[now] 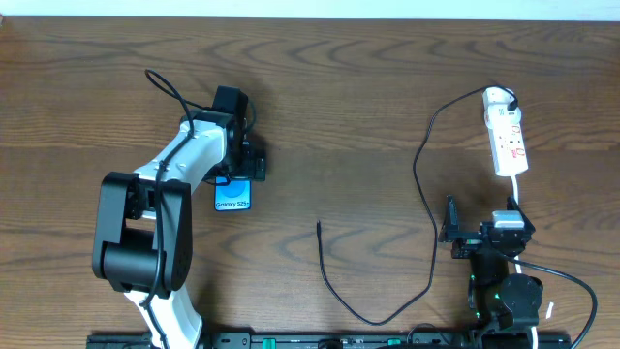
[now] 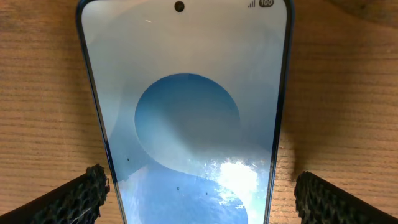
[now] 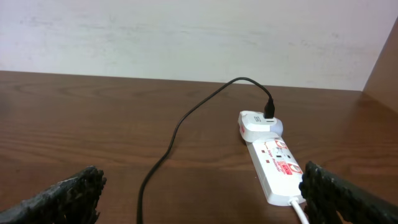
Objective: Plug charger to phone and switch on socket
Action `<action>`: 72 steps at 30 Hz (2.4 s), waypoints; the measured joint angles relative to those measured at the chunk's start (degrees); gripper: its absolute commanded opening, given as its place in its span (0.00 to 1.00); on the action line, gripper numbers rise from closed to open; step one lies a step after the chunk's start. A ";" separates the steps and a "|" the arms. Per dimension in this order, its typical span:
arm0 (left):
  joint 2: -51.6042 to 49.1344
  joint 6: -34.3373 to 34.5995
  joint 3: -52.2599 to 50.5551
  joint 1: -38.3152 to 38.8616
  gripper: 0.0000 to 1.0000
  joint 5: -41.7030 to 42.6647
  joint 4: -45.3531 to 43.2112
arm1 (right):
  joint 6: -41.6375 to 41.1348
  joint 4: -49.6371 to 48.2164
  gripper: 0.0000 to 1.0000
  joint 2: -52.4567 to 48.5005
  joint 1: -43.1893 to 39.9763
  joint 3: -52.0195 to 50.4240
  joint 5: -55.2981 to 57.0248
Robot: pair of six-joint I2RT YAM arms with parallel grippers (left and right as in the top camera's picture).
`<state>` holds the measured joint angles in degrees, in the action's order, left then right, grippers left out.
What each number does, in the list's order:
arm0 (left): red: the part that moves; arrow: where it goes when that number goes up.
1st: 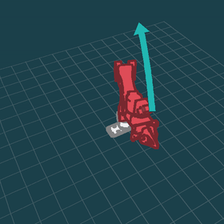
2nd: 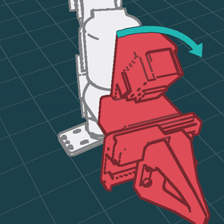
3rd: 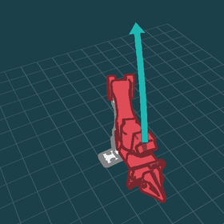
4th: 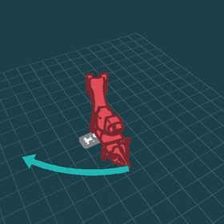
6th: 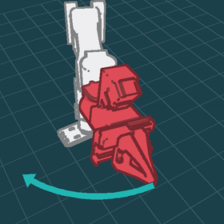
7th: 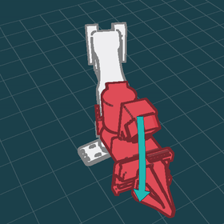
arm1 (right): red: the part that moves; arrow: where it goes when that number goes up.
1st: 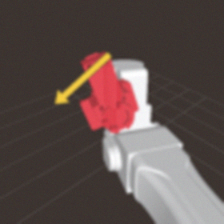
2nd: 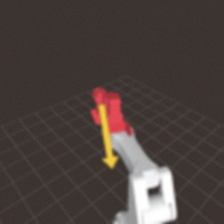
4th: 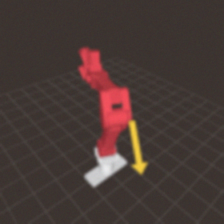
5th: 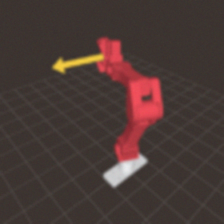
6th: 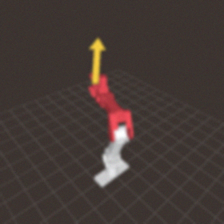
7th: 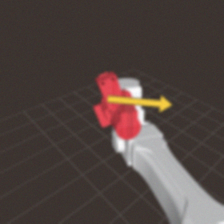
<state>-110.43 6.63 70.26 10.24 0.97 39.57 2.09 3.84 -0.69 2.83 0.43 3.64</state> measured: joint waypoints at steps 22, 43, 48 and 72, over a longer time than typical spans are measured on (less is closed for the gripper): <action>0.00 0.02 -0.55 0.00 0.98 0.00 -0.46 | 0.00 0.00 0.99 0.00 0.00 0.00 0.00; 0.00 0.02 -1.36 0.00 0.98 0.20 -1.49 | 0.00 0.00 0.99 0.00 0.00 0.00 0.00; 0.00 0.00 -1.44 0.00 0.98 0.26 -1.75 | 0.00 0.00 0.99 0.00 0.00 0.00 0.00; 0.72 0.02 -3.06 0.00 0.98 0.94 -4.28 | 0.00 0.00 0.99 0.00 0.00 0.00 0.00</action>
<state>-109.71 6.66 67.20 10.24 1.91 35.29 2.09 3.84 -0.69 2.83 0.43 3.64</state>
